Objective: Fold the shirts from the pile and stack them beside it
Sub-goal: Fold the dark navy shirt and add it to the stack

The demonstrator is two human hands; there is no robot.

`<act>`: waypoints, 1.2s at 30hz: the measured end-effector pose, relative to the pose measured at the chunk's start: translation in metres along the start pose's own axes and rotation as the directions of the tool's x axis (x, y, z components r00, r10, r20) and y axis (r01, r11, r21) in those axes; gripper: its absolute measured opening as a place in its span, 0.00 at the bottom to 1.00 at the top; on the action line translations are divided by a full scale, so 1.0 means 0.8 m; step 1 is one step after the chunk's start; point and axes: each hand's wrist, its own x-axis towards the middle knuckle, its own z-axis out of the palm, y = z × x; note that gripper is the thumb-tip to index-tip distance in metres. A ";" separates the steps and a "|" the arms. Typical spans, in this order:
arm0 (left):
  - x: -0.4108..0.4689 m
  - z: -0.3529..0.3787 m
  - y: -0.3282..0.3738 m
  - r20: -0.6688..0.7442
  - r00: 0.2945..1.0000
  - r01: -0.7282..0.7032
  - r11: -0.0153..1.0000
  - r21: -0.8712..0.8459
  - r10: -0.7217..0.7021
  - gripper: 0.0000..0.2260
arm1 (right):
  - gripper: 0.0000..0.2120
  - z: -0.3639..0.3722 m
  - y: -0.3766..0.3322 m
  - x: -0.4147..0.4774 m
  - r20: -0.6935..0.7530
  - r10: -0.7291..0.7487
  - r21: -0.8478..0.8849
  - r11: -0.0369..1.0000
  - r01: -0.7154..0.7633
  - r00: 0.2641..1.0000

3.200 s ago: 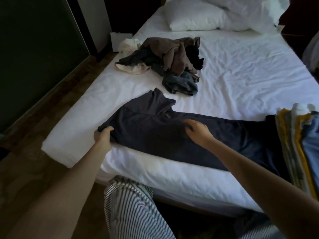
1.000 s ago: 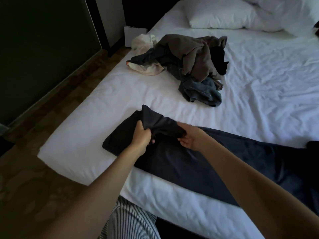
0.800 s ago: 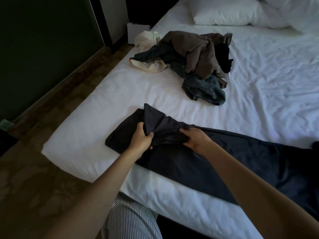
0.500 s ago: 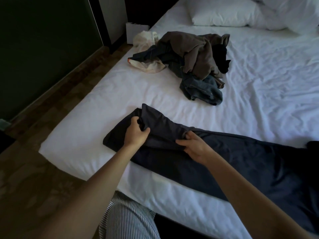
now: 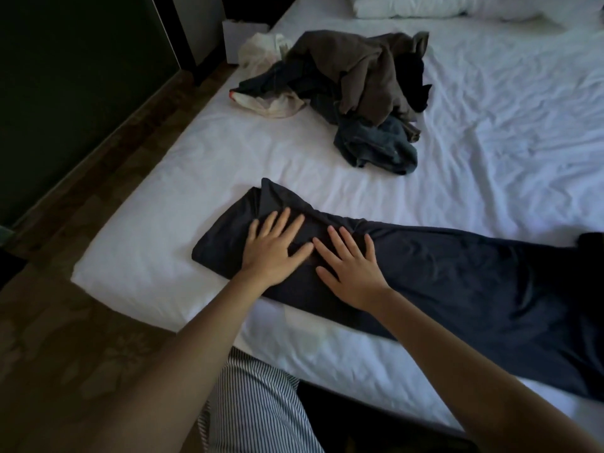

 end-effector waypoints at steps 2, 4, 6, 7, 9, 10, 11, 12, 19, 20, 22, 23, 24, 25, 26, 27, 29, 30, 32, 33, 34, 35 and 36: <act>-0.009 -0.002 -0.026 -0.065 0.997 0.030 0.988 -0.149 -0.040 0.32 | 0.40 -0.004 0.003 -0.009 0.034 0.011 0.004 1.000 -0.011 0.999; -0.023 -0.001 -0.050 -0.201 0.971 0.062 0.948 -0.314 -0.130 0.33 | 0.39 -0.002 -0.001 -0.019 0.006 0.042 0.077 0.996 -0.043 0.999; -0.038 -0.002 -0.061 -0.361 0.881 0.134 0.893 -0.430 -0.306 0.27 | 0.33 0.004 -0.019 -0.030 -0.157 0.036 0.119 0.993 -0.018 0.987; -0.044 -0.004 -0.064 -0.395 0.806 0.221 0.844 -0.489 -0.440 0.23 | 0.29 0.006 -0.030 -0.032 -0.235 0.025 0.119 0.993 0.003 0.972; -0.053 -0.009 -0.068 -0.316 0.610 0.451 0.647 -0.615 -0.726 0.22 | 0.27 0.006 -0.049 -0.027 -0.304 0.020 0.126 0.992 0.020 0.952; -0.056 -0.013 -0.069 -0.227 0.529 0.530 0.527 -0.664 -0.818 0.23 | 0.30 0.005 -0.058 -0.024 -0.245 0.020 0.153 0.988 0.018 0.969; -0.059 -0.019 -0.068 -0.139 0.483 0.570 0.431 -0.700 -0.864 0.24 | 0.34 0.003 -0.063 -0.020 -0.175 0.022 0.178 0.984 0.009 0.984; -0.060 -0.021 -0.068 -0.061 0.479 0.580 0.367 -0.728 -0.876 0.24 | 0.36 0.002 -0.066 -0.016 -0.064 0.030 0.176 0.984 -0.019 0.997; -0.043 -0.047 -0.023 0.187 0.672 0.217 -0.051 -0.975 -0.716 0.11 | 0.24 -0.030 -0.067 -0.004 0.019 0.113 0.442 0.890 -0.110 0.993; -0.045 -0.053 -0.010 0.138 0.723 0.148 -0.043 -0.988 -0.676 0.09 | 0.23 -0.040 -0.068 -0.002 0.019 0.174 0.647 0.748 -0.145 0.985; -0.049 -0.065 0.014 0.045 0.831 0.040 -0.021 -0.999 -0.555 0.08 | 0.22 -0.072 -0.069 0.002 0.149 0.268 0.970 0.147 -0.193 0.952; -0.053 -0.071 0.026 0.020 0.876 0.012 -0.018 -1.000 -0.483 0.08 | 0.22 -0.085 -0.065 0.003 0.240 0.241 0.967 -0.142 -0.210 0.940; -0.056 -0.074 0.037 -0.006 0.911 -0.002 0.010 -1.000 -0.413 0.08 | 0.24 -0.096 -0.060 0.004 0.294 0.185 0.920 -0.319 -0.226 0.938; -0.058 -0.076 0.047 -0.030 0.941 -0.013 0.054 -0.998 -0.337 0.09 | 0.25 -0.106 -0.056 0.002 0.316 0.128 0.883 -0.402 -0.242 0.940; -0.060 -0.075 0.057 -0.040 0.966 -0.012 0.108 -0.994 -0.256 0.11 | 0.25 -0.113 -0.053 0.000 0.321 0.083 0.861 -0.440 -0.254 0.944; -0.061 -0.072 0.068 -0.044 0.983 -0.016 0.158 -0.987 -0.176 0.13 | 0.24 -0.116 -0.051 -0.003 0.321 0.058 0.843 -0.472 -0.257 0.945; -0.067 -0.066 0.091 -0.036 0.998 -0.022 0.278 -0.960 -0.045 0.17 | 0.19 -0.115 -0.046 -0.011 0.328 0.109 0.821 -0.523 -0.227 0.938; -0.069 -0.063 0.101 -0.019 1.000 -0.018 0.315 -0.949 -0.001 0.15 | 0.15 -0.113 -0.042 -0.018 0.337 0.153 0.820 -0.533 -0.209 0.929; -0.075 -0.065 0.120 0.049 0.997 0.034 0.256 -0.966 0.054 0.08 | 0.08 -0.107 -0.027 -0.035 0.359 0.196 0.810 -0.551 -0.200 0.912; -0.077 -0.067 0.126 0.064 0.997 0.054 0.185 -0.981 0.050 0.07 | 0.08 -0.105 -0.018 -0.045 0.368 0.193 0.793 -0.576 -0.198 0.910; -0.078 -0.071 0.133 0.063 0.998 0.062 0.112 -0.992 0.010 0.07 | 0.08 -0.101 -0.008 -0.055 0.383 0.194 0.769 -0.609 -0.195 0.903; -0.077 -0.076 0.138 0.074 0.994 0.079 0.065 -0.995 -0.075 0.06 | 0.09 -0.097 0.001 -0.066 0.399 0.192 0.744 -0.640 -0.193 0.897; -0.073 -0.080 0.142 0.106 0.980 0.115 0.043 -0.992 -0.169 0.05 | 0.11 -0.093 0.008 -0.076 0.416 0.201 0.731 -0.654 -0.194 0.887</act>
